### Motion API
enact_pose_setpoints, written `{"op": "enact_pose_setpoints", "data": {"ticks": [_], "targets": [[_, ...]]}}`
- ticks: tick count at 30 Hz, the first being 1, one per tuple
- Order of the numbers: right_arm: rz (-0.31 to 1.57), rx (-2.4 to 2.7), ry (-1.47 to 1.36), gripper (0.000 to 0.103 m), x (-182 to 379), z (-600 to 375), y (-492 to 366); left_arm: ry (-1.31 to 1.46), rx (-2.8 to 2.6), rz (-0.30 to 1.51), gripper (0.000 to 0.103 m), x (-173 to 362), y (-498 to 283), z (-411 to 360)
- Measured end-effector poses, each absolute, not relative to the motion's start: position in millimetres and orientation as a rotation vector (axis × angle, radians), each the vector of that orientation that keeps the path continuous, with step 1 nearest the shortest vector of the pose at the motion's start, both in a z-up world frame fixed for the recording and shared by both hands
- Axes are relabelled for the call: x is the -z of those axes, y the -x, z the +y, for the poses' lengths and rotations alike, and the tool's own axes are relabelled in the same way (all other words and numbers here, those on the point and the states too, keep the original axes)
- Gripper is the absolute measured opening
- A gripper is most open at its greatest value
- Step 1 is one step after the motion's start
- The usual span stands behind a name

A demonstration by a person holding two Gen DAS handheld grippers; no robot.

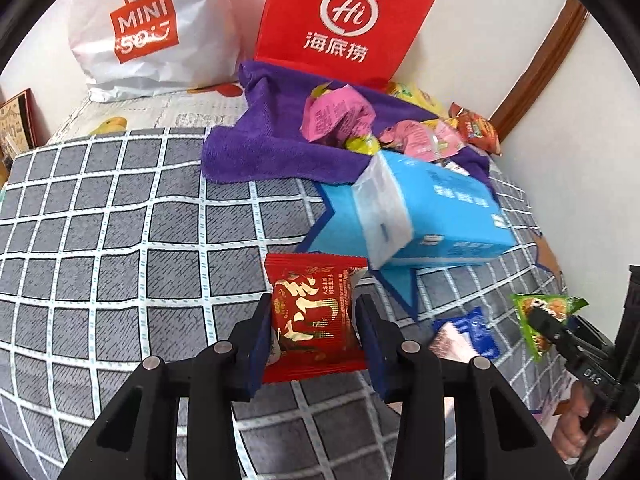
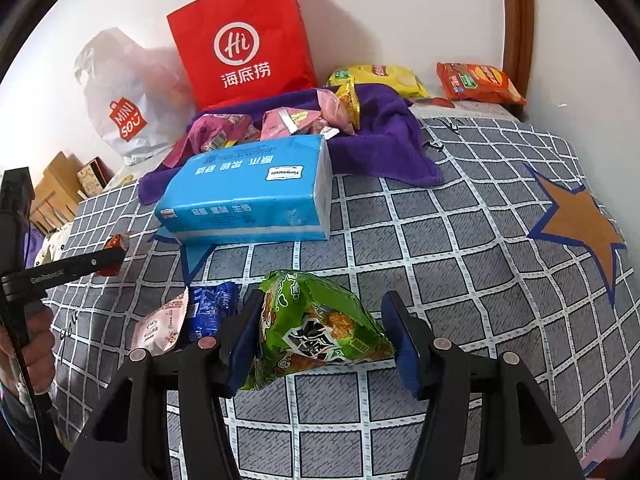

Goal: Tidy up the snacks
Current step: 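Carry the green bag with the right tool while the left tool carries the red packet to the towel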

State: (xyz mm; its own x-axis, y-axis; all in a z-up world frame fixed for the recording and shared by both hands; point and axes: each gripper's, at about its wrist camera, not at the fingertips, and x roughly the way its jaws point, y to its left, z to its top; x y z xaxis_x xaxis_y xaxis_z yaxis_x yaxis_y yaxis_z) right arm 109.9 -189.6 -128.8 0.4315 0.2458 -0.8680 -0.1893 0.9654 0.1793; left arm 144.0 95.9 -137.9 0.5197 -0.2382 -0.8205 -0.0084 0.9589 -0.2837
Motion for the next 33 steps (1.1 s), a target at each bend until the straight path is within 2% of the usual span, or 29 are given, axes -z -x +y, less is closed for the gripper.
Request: {"op": "enact_pose_setpoints", "data": {"ticks": [12,33], "targets": [[1.024,-0.240,-0.010,0.059,99.8,-175.1,-130.0,0.249,0.211,0.891,0.039,73.1,-145.3,67.7],[0.930,-0.263,0.038,0.059,45.1,-136.0,-238.4,0.196,0.226,0.822,0.039,-2.5,-219.5,59.1]]}}
